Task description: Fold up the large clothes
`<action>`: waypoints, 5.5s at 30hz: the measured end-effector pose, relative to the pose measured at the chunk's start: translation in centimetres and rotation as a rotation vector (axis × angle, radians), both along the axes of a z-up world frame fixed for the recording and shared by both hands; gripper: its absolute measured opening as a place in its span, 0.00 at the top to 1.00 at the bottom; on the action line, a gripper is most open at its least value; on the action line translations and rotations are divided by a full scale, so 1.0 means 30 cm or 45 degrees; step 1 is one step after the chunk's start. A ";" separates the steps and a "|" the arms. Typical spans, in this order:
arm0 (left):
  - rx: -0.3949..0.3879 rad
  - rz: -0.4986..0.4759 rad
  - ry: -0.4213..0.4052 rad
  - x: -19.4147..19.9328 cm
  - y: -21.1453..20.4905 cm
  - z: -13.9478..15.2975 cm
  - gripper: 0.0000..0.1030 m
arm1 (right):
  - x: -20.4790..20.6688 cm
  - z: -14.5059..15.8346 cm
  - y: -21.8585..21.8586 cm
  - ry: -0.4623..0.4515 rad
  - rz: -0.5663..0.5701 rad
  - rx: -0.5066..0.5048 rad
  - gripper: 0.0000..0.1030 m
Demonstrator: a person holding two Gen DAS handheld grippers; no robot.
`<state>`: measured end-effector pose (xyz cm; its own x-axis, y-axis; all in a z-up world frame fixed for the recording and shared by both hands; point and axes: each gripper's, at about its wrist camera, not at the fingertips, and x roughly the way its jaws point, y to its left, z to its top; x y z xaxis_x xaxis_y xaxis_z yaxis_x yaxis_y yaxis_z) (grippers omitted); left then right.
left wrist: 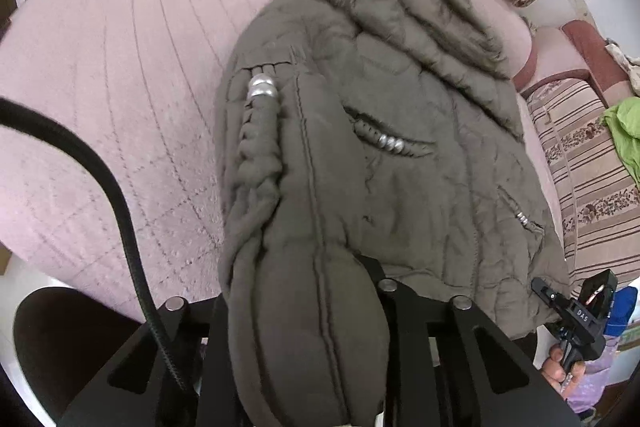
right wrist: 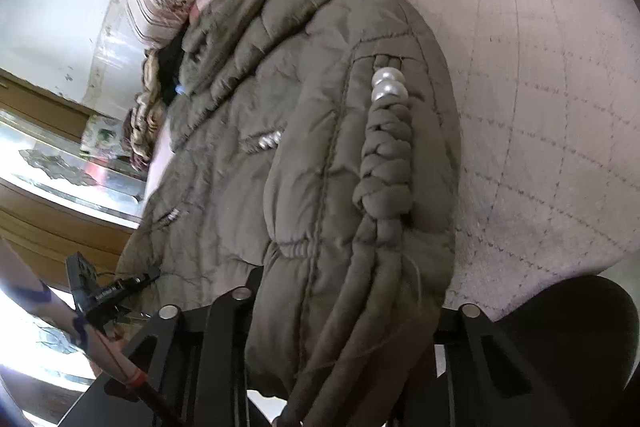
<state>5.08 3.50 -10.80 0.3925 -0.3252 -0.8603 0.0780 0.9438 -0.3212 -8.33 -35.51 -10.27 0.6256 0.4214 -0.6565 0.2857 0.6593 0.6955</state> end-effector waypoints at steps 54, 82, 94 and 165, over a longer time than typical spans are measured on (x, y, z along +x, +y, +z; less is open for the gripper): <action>0.270 0.009 -0.534 0.372 -0.224 0.582 0.82 | 0.532 0.599 -0.048 -0.268 -0.040 -0.586 0.76; 0.652 0.160 -0.266 1.170 -0.437 0.211 0.78 | 1.244 0.245 -0.248 0.100 -0.180 -0.564 0.75; 0.605 0.168 -0.204 1.222 -0.422 0.165 0.72 | 1.268 0.179 -0.275 0.132 -0.219 -0.500 0.72; 0.422 0.142 -0.460 0.700 -0.108 0.211 0.28 | 1.687 0.188 0.718 0.086 0.206 -1.154 0.36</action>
<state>26.07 0.27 -4.48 0.7014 0.0032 -0.7128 0.0218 0.9994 0.0260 42.27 -13.98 -4.64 0.5523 -0.1928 -0.8110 0.1638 0.9790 -0.1212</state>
